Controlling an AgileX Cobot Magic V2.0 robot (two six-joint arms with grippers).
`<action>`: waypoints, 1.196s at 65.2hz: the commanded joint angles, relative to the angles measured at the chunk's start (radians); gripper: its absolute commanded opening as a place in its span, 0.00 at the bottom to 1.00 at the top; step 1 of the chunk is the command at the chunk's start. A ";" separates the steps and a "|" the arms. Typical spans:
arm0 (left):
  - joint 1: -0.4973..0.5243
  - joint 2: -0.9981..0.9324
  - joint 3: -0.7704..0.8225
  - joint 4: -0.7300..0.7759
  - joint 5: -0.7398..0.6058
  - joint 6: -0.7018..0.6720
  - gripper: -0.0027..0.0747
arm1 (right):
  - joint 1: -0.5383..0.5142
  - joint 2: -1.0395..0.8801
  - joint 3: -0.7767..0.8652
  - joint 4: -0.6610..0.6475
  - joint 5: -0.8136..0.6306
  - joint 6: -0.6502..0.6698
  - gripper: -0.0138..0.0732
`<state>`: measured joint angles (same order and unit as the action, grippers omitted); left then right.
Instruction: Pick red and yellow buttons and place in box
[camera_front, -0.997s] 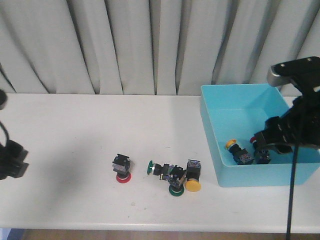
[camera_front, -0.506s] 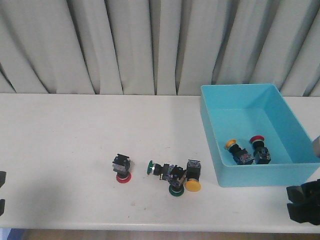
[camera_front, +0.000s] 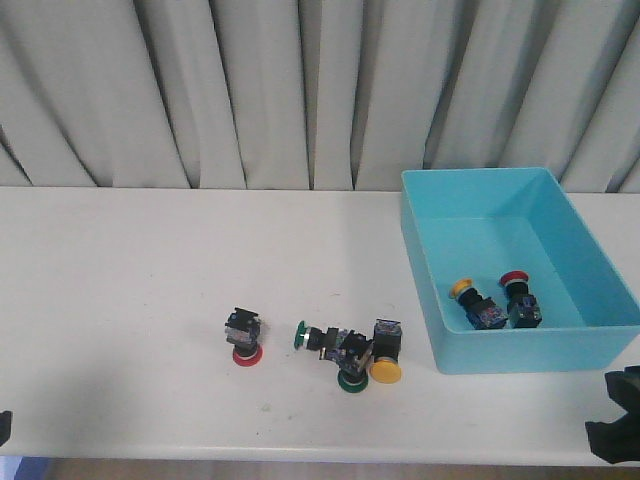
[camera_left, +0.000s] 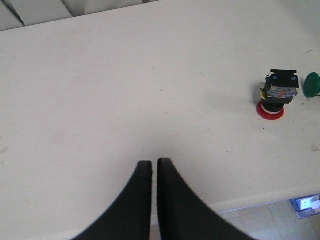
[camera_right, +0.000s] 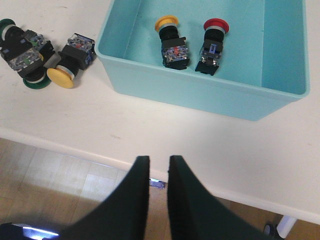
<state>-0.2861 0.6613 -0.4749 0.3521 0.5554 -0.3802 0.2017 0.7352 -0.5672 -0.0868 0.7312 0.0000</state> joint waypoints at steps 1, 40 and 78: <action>-0.002 0.001 -0.025 0.007 -0.060 -0.003 0.02 | 0.000 -0.002 -0.024 -0.010 -0.059 0.000 0.15; -0.002 0.001 -0.025 0.009 0.158 -0.003 0.02 | 0.000 -0.002 -0.024 -0.005 0.053 0.006 0.15; 0.252 -0.474 0.324 -0.228 -0.270 0.321 0.03 | 0.000 -0.002 -0.024 -0.007 0.053 0.006 0.15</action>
<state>-0.0700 0.2694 -0.1901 0.1348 0.4308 -0.0655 0.2017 0.7352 -0.5672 -0.0859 0.8283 0.0073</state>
